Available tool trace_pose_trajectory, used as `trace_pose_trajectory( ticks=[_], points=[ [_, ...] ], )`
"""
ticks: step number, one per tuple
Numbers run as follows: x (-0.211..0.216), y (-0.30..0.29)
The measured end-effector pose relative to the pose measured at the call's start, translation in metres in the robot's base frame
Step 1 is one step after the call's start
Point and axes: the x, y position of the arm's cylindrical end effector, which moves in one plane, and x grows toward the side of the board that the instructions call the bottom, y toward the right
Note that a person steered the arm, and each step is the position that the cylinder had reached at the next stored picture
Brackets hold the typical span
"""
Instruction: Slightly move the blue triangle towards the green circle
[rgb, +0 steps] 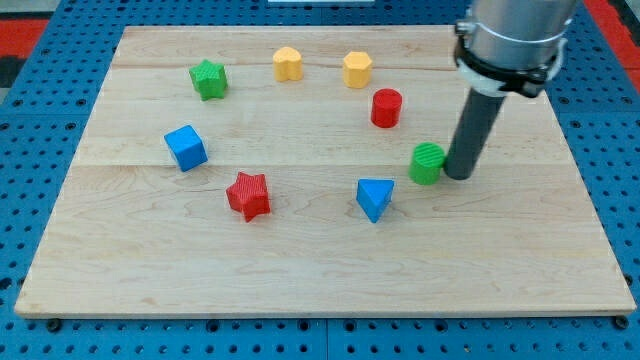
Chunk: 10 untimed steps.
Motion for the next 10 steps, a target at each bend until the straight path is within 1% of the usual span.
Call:
trace_pose_trajectory(
  ticks=[1, 2, 3, 4, 5, 6, 7, 9, 10],
  points=[
    [0.000, -0.040],
    [0.000, -0.017],
    [0.023, 0.059],
    [0.051, 0.090],
    [0.056, 0.090],
    [0.085, 0.085],
    [0.099, 0.082],
    [0.099, 0.081],
    [0.094, 0.061]
  ],
)
